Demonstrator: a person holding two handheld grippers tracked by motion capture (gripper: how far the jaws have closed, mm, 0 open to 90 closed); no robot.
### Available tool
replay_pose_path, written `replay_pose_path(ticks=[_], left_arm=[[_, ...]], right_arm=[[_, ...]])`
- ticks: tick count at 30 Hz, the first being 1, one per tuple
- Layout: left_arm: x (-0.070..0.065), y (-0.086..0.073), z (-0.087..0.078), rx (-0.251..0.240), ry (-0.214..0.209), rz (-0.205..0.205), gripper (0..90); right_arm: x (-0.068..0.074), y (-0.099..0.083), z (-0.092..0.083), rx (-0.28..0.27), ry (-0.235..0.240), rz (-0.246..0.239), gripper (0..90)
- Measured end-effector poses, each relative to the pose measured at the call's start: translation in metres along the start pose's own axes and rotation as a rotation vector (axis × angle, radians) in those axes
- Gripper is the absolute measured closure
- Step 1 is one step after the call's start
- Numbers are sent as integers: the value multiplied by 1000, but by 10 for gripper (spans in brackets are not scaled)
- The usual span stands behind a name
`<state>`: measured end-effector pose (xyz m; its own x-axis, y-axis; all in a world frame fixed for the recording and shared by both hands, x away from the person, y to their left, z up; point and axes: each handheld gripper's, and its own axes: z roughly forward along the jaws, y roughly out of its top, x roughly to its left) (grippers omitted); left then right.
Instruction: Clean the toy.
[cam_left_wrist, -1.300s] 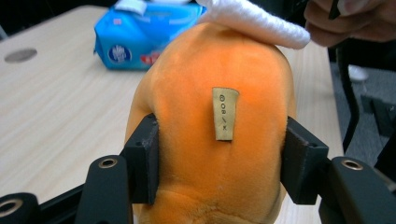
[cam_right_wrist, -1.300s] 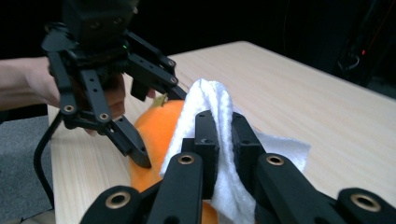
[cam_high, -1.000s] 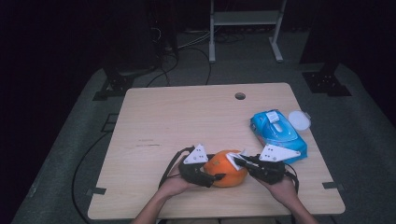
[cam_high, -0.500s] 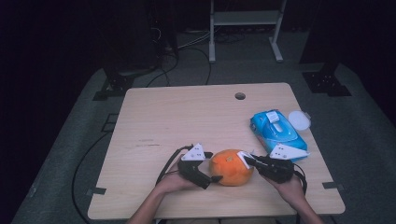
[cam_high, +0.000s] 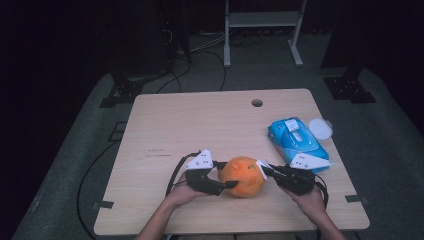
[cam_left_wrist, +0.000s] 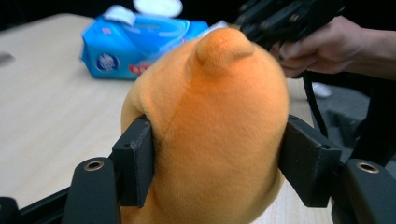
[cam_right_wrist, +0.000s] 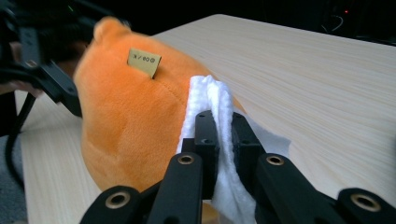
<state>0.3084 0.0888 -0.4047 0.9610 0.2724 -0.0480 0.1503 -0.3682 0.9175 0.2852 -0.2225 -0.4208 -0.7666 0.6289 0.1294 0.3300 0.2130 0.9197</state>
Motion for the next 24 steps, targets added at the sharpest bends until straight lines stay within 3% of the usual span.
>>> replay_pose_path(ticks=[4, 9, 10, 12, 14, 17, 19, 24], left_arm=[[-7, 12, -17, 10, 29, 14, 342], [-5, -1, -14, 115, 55, 3, 334], [-4, -5, -10, 132, 63, -2, 330], [-3, -9, -8, 111, 63, -24, 324], [-2, -8, -7, 114, 68, -23, 319], [-3, -2, 0, 126, 77, -11, 309], [-5, 2, 6, 128, 80, 2, 307], [-12, 14, 22, 150, 95, 43, 301]], right_arm=[[8, 3, 9, 9, 32, -5, 832], [13, -6, 24, 82, 40, -16, 832], [12, -9, 27, 95, 41, -1, 832], [6, -14, 28, 96, 47, 42, 832], [1, -15, 24, 62, 47, 80, 832], [-2, -5, 12, 4, 37, 86, 832], [2, 4, 4, -37, 33, 61, 832], [27, 29, -6, -97, 32, -60, 832]])
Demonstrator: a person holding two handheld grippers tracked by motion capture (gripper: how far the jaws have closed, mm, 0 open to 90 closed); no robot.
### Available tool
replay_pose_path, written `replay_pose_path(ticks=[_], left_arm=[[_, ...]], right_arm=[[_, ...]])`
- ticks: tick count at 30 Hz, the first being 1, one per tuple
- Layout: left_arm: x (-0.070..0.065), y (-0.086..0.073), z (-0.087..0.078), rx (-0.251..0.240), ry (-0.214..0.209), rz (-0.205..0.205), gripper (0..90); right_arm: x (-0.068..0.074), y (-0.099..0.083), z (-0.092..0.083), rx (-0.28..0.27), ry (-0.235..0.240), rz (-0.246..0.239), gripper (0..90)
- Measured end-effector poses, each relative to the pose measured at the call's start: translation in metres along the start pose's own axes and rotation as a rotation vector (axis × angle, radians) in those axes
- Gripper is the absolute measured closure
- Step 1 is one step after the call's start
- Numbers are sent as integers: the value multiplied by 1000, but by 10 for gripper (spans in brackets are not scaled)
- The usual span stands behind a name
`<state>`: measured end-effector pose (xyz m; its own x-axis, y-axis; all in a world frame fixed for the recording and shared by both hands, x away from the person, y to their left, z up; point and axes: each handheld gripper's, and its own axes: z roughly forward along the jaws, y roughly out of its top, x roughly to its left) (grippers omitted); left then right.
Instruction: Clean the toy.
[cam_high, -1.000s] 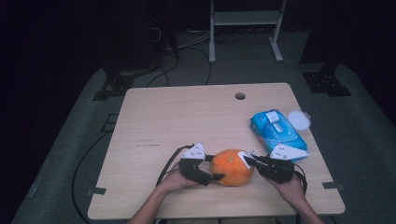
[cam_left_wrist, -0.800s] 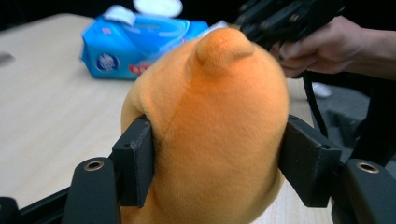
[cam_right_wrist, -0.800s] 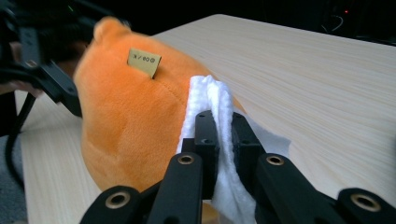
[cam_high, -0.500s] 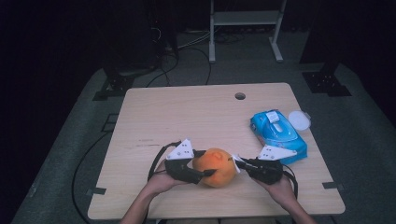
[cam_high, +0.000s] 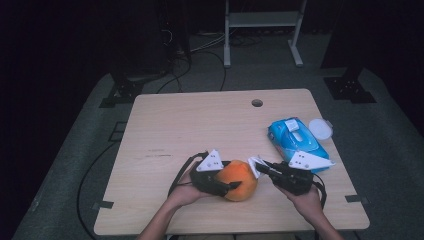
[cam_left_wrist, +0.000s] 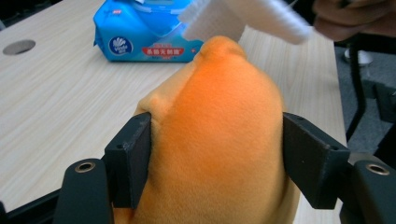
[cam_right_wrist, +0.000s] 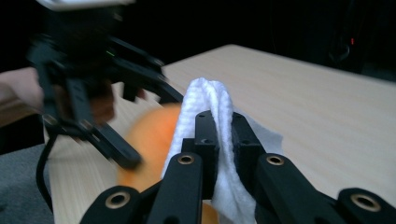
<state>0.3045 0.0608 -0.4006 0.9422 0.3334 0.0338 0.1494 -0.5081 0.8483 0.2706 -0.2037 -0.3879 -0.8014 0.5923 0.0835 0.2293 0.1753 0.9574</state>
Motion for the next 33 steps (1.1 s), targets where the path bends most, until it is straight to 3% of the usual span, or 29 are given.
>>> replay_pose_path(ticks=[3, 5, 8, 10, 15, 17, 18, 20, 23, 26, 28, 30, 33], left_arm=[[-4, 7, 8, 4, 5, 16, 297], [-6, 10, 9, 7, 4, 24, 276], [-2, 9, 3, -34, -11, 22, 200], [4, 5, -4, -79, -12, 2, 165], [18, -4, -6, -61, -30, -57, 96], [22, -12, 2, -63, -62, -121, 83], [20, -15, 4, -71, -77, -127, 83], [17, -17, 6, -87, -110, -129, 110], [10, -17, 8, -72, -108, -89, 131], [7, -17, 6, -74, -137, -89, 146], [5, -18, 3, -79, -168, -60, 147], [6, -19, 3, -82, -144, -53, 140], [10, -21, 13, -33, -105, -86, 60]], right_arm=[[12, 8, 6, 11, -3, -65, 832], [14, 7, 13, 54, -34, -91, 832], [6, -4, 17, 78, -41, -44, 833], [4, -9, 14, 78, -44, -36, 834], [-2, -14, 4, 87, -43, -35, 833], [-4, -16, 1, 86, -46, -30, 833], [-5, -16, 1, 84, -48, -30, 833], [-7, -18, 0, 83, -48, -25, 832], [-10, -19, -2, 83, -47, -23, 832], [-11, -19, -2, 82, -51, -21, 831], [-16, -20, -4, 83, -63, -17, 830], [-17, -21, -5, 83, -59, -11, 830], [-15, -20, -3, 78, -52, -18, 830]])
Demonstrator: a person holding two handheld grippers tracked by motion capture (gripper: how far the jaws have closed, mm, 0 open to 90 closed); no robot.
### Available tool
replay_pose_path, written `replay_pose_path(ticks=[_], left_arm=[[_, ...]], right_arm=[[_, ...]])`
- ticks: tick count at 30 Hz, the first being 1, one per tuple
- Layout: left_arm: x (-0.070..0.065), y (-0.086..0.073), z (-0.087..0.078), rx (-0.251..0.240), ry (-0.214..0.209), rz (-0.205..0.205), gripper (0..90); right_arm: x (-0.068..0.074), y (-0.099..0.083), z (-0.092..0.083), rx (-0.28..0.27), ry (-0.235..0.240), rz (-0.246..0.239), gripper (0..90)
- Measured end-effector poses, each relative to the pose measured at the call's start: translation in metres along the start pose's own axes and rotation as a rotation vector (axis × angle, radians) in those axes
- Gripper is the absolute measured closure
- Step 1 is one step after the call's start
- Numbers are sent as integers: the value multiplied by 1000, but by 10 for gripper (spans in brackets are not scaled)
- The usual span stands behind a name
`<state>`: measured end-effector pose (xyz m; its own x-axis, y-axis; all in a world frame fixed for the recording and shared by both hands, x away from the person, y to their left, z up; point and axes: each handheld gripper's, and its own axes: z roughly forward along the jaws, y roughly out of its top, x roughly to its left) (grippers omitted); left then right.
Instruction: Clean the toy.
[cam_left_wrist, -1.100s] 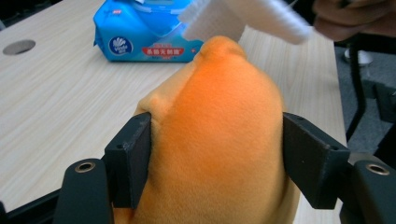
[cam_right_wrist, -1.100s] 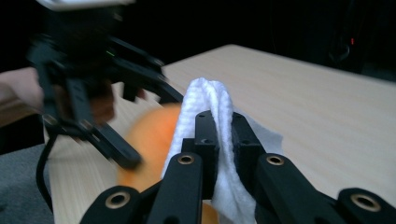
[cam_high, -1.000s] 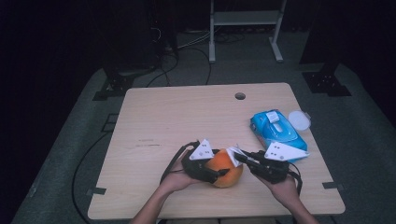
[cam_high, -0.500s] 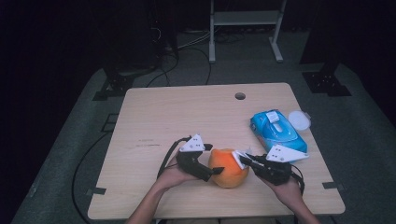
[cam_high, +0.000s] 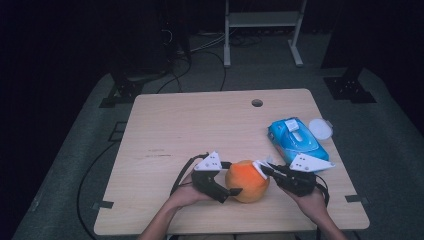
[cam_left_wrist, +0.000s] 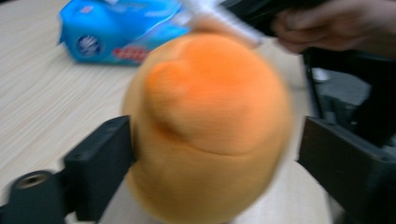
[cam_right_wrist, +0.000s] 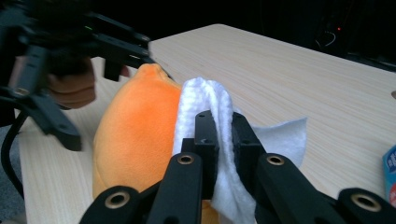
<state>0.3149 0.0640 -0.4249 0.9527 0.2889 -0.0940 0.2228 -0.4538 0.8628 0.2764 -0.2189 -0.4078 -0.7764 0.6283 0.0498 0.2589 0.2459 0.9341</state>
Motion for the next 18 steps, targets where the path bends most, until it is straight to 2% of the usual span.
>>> replay_pose_path(ticks=[2, 4, 5, 7, 8, 9, 13, 15, 18], left_arm=[[3, -2, 9, 17, -37, -26, 35], [1, -2, 13, 16, -37, -10, 72], [-1, -1, 11, 7, -21, 14, 129], [-3, 1, 9, -4, -11, 22, 281], [-5, 3, 2, -36, 1, 40, 315], [-6, 5, -2, -45, 10, 39, 332], [-5, 6, -11, -39, 11, 18, 343], [-4, 1, -12, -19, 30, -16, 341], [-2, -2, -10, -38, 35, -61, 337]], right_arm=[[1, 1, 1, 4, -1, -11, 831], [1, 2, 1, 5, 0, -14, 831], [1, 2, 1, 6, -1, -12, 831], [0, 3, 0, 4, -5, -5, 832], [-2, 5, -1, -6, -5, -5, 831], [-3, 6, -2, -12, -4, -4, 831], [1, 8, 0, -14, 7, -15, 832], [10, 9, 5, -4, 11, -49, 832], [24, 14, 12, 1, 22, -94, 832]])
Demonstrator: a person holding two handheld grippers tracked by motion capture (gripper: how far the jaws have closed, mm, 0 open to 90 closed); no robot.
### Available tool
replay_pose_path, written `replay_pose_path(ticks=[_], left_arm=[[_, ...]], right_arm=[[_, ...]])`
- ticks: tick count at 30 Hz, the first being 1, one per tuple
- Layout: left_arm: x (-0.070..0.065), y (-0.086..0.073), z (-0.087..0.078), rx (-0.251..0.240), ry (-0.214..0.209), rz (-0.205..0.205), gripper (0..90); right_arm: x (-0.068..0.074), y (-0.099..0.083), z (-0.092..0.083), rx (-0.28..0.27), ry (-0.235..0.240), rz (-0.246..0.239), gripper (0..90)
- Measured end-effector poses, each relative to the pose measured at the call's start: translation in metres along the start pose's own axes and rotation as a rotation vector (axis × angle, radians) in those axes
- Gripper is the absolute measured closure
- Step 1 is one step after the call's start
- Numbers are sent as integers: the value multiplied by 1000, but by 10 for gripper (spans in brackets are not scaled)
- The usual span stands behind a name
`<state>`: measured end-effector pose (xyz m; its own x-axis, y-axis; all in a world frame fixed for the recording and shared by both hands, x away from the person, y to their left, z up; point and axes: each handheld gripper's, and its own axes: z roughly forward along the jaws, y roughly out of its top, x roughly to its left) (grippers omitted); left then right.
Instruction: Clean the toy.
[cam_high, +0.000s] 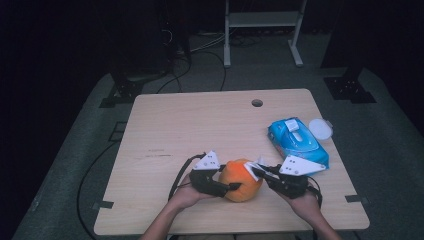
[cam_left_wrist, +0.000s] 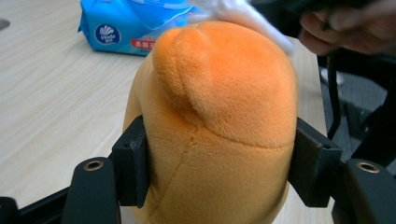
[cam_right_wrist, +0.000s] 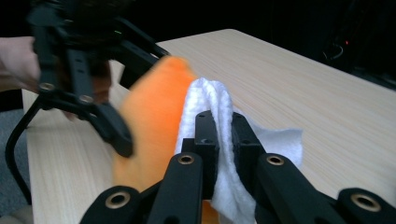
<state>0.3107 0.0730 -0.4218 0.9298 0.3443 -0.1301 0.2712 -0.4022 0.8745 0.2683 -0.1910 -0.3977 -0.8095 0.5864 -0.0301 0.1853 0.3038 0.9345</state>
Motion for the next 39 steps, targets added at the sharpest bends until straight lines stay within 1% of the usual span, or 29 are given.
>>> replay_pose_path(ticks=[1, 4, 5, 6, 8, 9, 10, 11, 12, 13, 14, 15, 16, 18, 20, 21, 24, 25, 26, 28, 29, 30, 31, 33, 34, 35, 36, 39], left_arm=[[1, 0, 1, -5, 7, -21, 336], [1, 0, 5, -3, 32, -53, 321], [2, 1, 7, 2, 44, -59, 313], [2, 1, 7, 1, 47, -62, 302], [4, -1, 7, 1, 50, -76, 300], [6, -2, 6, -4, 51, -89, 301], [8, -3, 5, -9, 55, -107, 302], [8, -3, 5, -9, 55, -107, 303], [11, -6, 3, -12, 49, -127, 303], [11, -6, 3, -12, 49, -127, 302], [14, -8, 1, -16, 46, -142, 299], [14, -8, 1, -16, 46, -142, 297], [14, -9, 0, -25, 45, -158, 295], [14, -10, 0, -28, 46, -166, 291], [13, -8, 2, -23, 45, -165, 286], [12, -8, 3, -17, 52, -159, 284], [11, -8, 2, -15, 64, -159, 282], [11, -8, 2, -15, 64, -159, 281], [10, -8, 2, -13, 70, -153, 281], [8, -8, 2, -11, 72, -143, 281], [6, -8, 3, -8, 73, -124, 281], [4, -7, 4, -8, 73, -111, 281], [0, -6, 6, -5, 76, -88, 281], [-6, -5, 9, 8, 87, -43, 281], [-7, -5, 9, 11, 90, -32, 281], [-7, -5, 9, 7, 91, -33, 284], [-7, -6, 8, 8, 88, -34, 288], [-7, -8, 7, 8, 79, -19, 292]], right_arm=[[3, 2, 2, -5, 9, -5, 832], [14, 11, 10, -11, 42, -42, 832], [19, 13, 14, -7, 53, -62, 832], [24, 15, 19, 5, 44, -95, 832], [26, 14, 22, 12, 31, -120, 832], [25, 13, 22, 12, 29, -116, 832], [22, 11, 21, 13, 17, -121, 833], [19, 8, 19, 23, -5, -129, 833], [16, 4, 17, 28, -18, -121, 833], [13, 1, 14, 32, -31, -114, 833], [9, -3, 11, 41, -47, -107, 833], [9, -3, 11, 41, -47, -107, 833], [3, -10, 5, 64, -75, -87, 833], [-2, -17, 0, 84, -90, -71, 833], [-2, -21, -2, 87, -91, -62, 833], [0, -21, -2, 87, -91, -63, 833], [10, -17, 3, 78, -79, -87, 833], [10, -17, 3, 78, -79, -87, 833], [15, -13, 6, 65, -63, -93, 833], [18, -10, 9, 49, -42, -94, 833], [19, -8, 9, 45, -35, -93, 833], [21, -5, 11, 29, -18, -93, 833], [22, -3, 12, 22, -5, -93, 833], [26, 2, 16, 10, 10, -110, 833], [26, 5, 18, 5, 16, -114, 834], [26, 7, 19, 4, 20, -111, 834], [24, 8, 20, -1, 20, -104, 834], [15, 8, 18, -19, 9, -77, 834]])
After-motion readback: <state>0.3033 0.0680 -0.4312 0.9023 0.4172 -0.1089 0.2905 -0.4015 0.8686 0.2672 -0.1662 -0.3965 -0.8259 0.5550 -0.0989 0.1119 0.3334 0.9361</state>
